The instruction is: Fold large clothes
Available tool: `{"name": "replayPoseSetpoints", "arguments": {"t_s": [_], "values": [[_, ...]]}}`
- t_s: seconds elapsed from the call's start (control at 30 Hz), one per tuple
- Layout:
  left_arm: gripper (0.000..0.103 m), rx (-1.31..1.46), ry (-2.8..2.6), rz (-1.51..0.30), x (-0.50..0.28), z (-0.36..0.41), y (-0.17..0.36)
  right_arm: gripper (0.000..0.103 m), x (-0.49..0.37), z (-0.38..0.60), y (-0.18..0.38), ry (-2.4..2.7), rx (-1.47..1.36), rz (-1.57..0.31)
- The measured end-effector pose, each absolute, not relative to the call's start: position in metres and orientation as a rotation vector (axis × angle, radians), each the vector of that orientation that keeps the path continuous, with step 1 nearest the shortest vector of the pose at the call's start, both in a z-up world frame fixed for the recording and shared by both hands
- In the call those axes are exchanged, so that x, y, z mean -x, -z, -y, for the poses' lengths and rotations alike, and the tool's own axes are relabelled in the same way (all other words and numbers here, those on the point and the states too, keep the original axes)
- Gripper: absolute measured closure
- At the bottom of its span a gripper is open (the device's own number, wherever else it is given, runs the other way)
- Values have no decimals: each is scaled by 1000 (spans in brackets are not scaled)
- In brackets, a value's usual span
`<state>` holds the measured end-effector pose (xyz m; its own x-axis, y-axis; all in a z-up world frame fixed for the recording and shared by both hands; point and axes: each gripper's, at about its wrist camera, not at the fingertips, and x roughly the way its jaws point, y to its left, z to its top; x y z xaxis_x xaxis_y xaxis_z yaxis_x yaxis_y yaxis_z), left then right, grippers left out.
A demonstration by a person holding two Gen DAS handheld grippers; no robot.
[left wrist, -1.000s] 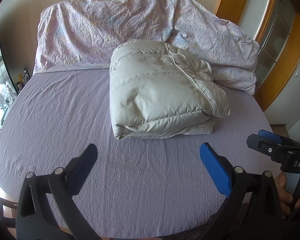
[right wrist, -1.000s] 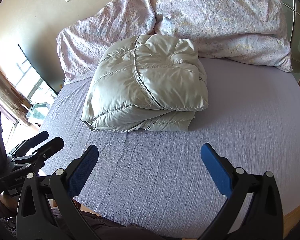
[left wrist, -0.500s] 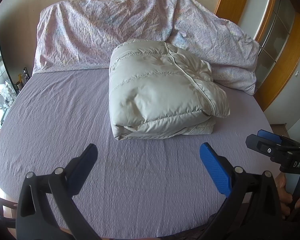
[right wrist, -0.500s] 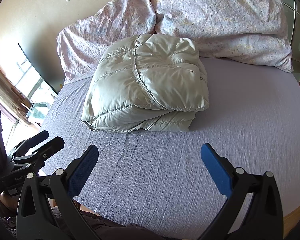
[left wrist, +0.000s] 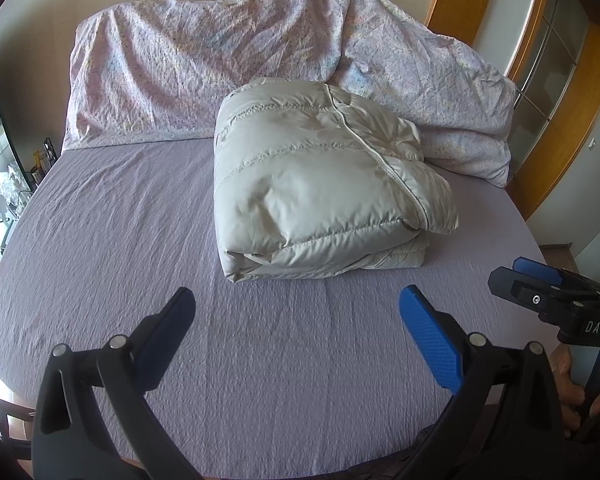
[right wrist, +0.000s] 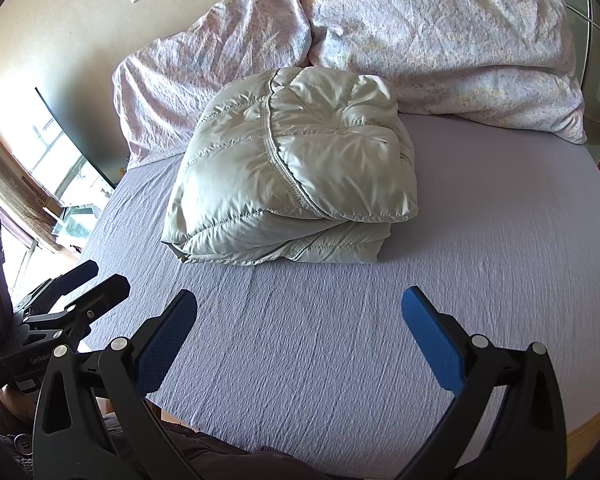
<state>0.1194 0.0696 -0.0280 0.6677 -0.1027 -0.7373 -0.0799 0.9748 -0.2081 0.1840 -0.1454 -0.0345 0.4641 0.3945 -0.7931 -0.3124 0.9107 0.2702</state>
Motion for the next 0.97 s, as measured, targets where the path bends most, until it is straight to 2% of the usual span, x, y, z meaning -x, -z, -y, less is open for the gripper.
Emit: {"name": "replayPoseSetpoints", "arguments": {"t_s": [0.97], "values": [[2,232,12,-841,-119,-67,28,1,-185,146,34,-437,-90,-999]]}}
